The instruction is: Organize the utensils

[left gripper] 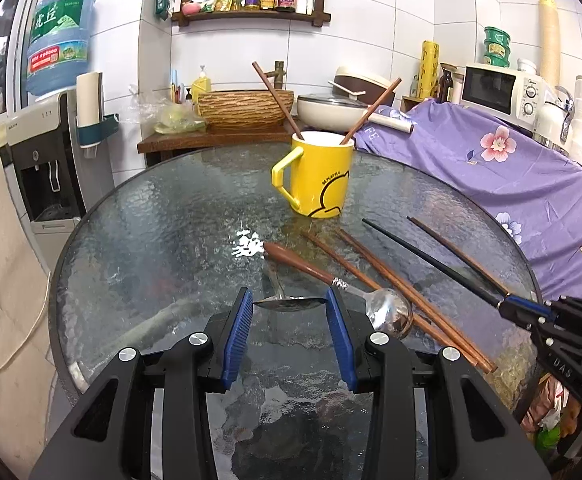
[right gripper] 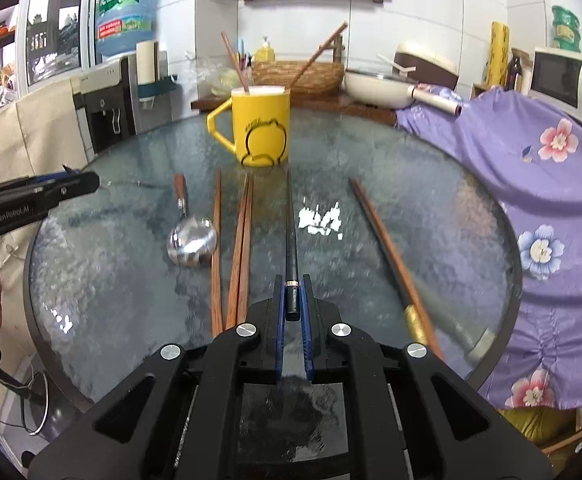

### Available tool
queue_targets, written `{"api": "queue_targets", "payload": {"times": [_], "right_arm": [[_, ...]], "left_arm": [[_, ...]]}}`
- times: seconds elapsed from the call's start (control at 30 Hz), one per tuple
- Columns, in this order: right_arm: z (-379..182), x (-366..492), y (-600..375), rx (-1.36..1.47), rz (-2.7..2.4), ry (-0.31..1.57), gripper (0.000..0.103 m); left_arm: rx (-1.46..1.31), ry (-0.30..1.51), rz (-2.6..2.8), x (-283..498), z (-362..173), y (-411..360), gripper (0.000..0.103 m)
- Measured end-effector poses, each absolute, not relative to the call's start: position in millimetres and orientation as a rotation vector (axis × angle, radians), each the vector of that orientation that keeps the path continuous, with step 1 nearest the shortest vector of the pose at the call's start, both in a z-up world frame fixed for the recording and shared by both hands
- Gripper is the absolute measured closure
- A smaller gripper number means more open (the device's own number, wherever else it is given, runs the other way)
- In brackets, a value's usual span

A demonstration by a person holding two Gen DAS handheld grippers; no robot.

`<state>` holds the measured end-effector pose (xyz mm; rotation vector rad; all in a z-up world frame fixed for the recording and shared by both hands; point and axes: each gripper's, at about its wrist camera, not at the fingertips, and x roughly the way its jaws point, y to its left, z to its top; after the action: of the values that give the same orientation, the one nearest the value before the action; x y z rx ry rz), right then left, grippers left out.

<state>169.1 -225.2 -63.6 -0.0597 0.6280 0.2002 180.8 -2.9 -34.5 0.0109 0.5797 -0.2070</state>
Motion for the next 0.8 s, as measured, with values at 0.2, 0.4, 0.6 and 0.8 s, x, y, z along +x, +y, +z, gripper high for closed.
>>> {"api": "queue_targets", "payload": {"times": [0.2, 0.4, 0.6, 0.8], "right_arm": [[-31.3, 168.8, -231.8, -0.047, 0.201, 0.536, 0.095], [-1.9, 175.4, -231.6, -0.063, 0.213, 0.463, 0.095], [23.0, 184.3, -225.1, -0.100, 0.232, 0.421, 0.095], [41.6, 203.0, -226.5, -0.085, 0.271, 0.432, 0.095]], "left_arm": [[0.017, 0.538, -0.216, 178.8, -17.9, -2.4, 0.066], [0.028, 0.515, -0.229, 184.0, -8.5, -5.7, 0.066], [0.019, 0.508, -0.250, 188.6, -2.8, -5.1, 0.066], [0.009, 0.509, -0.269, 195.4, 3.1, -1.9, 0.066]]}}
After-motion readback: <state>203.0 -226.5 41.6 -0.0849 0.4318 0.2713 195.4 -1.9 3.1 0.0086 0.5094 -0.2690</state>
